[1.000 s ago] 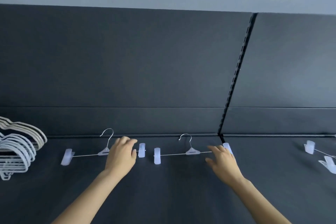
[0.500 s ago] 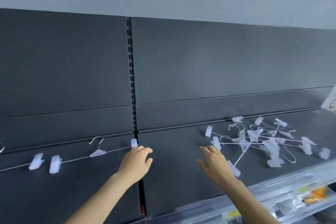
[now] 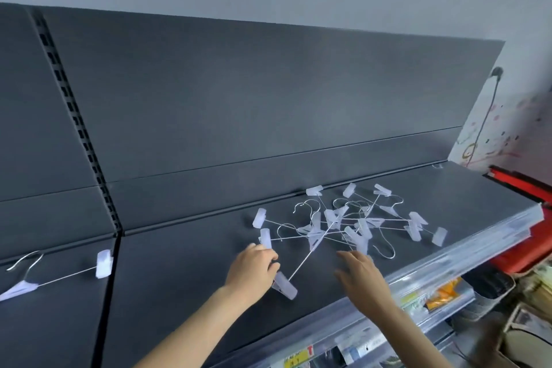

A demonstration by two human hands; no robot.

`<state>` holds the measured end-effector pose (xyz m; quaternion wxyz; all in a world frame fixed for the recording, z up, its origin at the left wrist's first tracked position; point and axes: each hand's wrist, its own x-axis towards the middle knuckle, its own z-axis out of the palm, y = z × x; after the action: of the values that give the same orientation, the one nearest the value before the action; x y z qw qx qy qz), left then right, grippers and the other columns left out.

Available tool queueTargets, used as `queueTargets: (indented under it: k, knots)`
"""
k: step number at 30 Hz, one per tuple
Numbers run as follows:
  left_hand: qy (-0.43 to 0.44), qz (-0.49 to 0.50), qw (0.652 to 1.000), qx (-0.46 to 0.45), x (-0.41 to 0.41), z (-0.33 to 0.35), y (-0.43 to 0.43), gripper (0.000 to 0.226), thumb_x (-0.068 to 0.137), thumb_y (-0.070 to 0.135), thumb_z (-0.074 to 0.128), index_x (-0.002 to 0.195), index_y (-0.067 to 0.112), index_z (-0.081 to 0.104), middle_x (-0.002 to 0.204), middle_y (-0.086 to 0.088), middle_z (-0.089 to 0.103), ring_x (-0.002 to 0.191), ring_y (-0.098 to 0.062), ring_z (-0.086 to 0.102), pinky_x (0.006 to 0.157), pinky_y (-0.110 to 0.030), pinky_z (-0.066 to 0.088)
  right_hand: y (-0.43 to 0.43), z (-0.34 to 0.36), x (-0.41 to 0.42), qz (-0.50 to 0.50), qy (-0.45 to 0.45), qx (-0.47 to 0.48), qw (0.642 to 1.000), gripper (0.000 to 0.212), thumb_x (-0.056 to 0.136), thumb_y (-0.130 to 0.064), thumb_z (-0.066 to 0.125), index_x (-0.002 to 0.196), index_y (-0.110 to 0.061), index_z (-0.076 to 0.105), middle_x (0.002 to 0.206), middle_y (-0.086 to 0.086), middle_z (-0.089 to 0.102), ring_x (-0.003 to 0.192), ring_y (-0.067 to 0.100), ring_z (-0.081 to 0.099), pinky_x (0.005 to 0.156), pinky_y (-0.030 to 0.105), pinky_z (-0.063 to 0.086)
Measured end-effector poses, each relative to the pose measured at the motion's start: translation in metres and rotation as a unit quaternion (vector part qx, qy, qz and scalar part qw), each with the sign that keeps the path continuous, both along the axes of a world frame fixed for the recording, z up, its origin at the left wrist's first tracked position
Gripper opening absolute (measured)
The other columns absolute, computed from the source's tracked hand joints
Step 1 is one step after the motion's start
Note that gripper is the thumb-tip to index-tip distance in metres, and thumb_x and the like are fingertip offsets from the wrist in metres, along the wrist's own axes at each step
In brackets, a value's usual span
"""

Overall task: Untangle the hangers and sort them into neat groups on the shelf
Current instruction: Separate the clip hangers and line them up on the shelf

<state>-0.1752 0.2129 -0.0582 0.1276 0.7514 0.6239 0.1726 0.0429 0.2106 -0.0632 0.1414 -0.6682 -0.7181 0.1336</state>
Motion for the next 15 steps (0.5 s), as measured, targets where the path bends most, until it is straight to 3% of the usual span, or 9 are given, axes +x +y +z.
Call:
queueTargets:
  k: [10, 13, 15]
  knots:
    - [0.066, -0.012, 0.997, -0.049, 0.076, -0.009, 0.063, 0.034, 0.089, 0.036, 0.054, 0.095, 0.003, 0.056, 0.109, -0.012, 0.061, 0.104, -0.03, 0.054, 0.081, -0.037, 0.044, 0.039, 0.0, 0.044, -0.055, 0.017, 0.019, 0.998, 0.041, 0.093, -0.026, 0.049, 0.132, -0.017, 0.046, 0.133, 0.004, 0.049, 0.122, 0.022, 0.044, 0.099, 0.032, 0.04]
    - [0.032, 0.008, 0.996, -0.089, 0.08, -0.015, 0.07, 0.027, 0.09, 0.033, 0.053, 0.092, 0.007, 0.057, 0.106, -0.011, 0.063, 0.099, -0.031, 0.058, 0.078, -0.035, 0.045, 0.051, -0.004, 0.045, -0.055, 0.017, 0.019, 0.998, 0.043, 0.093, -0.026, 0.049, 0.134, -0.016, 0.044, 0.135, 0.004, 0.047, 0.124, 0.022, 0.043, 0.102, 0.032, 0.038]
    - [-0.022, 0.029, 0.993, -0.115, 0.081, -0.018, 0.073, 0.019, 0.088, 0.027, 0.053, 0.076, 0.012, 0.053, 0.098, -0.009, 0.063, 0.093, -0.03, 0.059, 0.074, -0.032, 0.044, 0.059, -0.005, 0.046, -0.051, 0.006, 0.014, 0.999, 0.046, 0.093, -0.028, 0.048, 0.137, -0.017, 0.04, 0.138, 0.003, 0.044, 0.127, 0.023, 0.04, 0.104, 0.032, 0.035]
